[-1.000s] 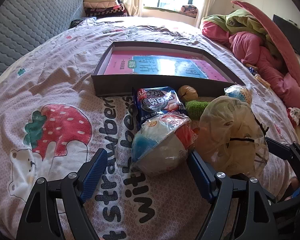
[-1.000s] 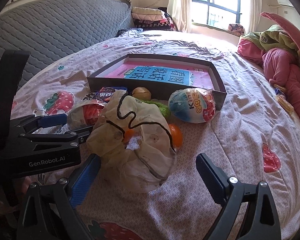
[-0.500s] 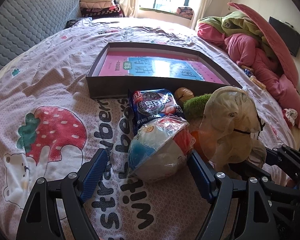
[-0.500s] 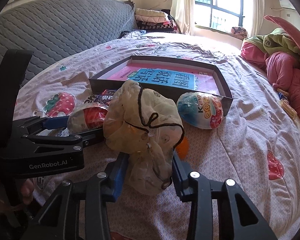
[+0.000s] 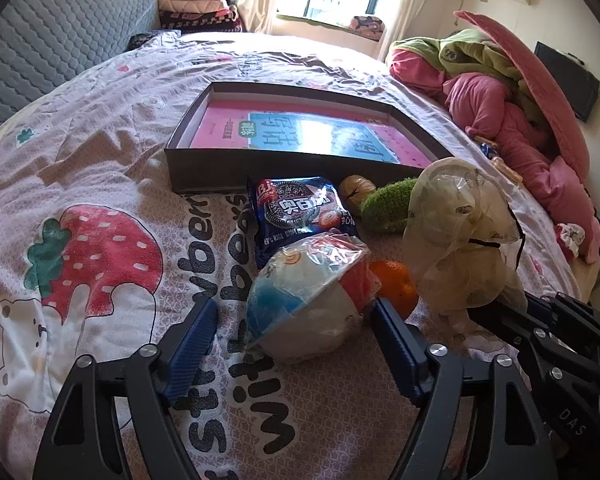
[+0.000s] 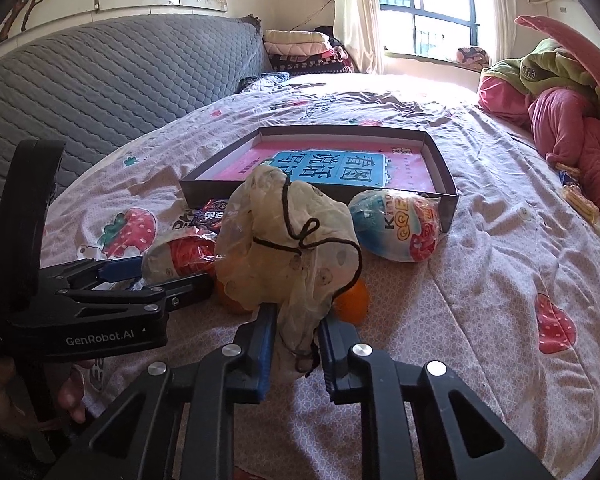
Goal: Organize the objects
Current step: 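Grasp the cream drawstring bag with the right tool while the left tool grasps the wrapped ball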
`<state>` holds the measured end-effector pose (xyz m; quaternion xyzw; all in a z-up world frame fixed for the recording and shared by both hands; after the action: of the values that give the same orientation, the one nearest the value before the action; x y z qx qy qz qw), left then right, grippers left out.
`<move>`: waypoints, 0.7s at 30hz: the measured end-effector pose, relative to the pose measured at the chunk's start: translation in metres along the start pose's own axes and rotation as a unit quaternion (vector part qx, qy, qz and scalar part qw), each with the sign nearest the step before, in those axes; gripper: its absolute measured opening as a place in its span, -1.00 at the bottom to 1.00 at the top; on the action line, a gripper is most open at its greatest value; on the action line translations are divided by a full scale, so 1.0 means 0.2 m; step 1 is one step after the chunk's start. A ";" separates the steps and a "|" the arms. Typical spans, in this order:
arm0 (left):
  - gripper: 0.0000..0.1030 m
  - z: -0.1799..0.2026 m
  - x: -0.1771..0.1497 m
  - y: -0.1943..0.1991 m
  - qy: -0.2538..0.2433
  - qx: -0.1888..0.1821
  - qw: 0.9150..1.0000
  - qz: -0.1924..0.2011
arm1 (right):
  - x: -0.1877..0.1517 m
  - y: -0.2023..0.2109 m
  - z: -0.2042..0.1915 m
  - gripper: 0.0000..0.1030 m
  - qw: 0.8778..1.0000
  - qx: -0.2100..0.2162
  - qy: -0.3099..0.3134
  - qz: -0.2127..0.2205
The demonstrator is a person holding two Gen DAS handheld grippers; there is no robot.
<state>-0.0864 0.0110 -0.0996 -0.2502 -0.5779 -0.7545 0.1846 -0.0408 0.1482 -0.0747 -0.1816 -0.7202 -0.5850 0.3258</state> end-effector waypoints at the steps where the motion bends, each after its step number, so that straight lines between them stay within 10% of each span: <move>1: 0.10 0.00 0.00 0.00 0.000 -0.005 1.000 -0.002 | 0.00 0.00 0.00 -0.63 1.000 0.001 0.000 0.000; 21: 0.04 0.01 0.01 0.11 0.020 -0.033 0.999 0.027 | 0.06 0.13 0.01 -0.77 0.999 0.008 -0.008 0.048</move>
<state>-0.0755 0.0061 -0.0797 -0.2567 -0.5422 -0.7725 0.2080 -0.0330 0.1545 -0.0489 -0.2178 -0.7182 -0.5612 0.3490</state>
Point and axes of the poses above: each gripper's, at about its wrist camera, not at the fingertips, and y roughly against the way its jaws point, z to its right, x to its top, the point moved 6 cm from there along -y, roughly the way its jaws point, and after that the axes turned 4 degrees about -z, right-handed, at the moved point
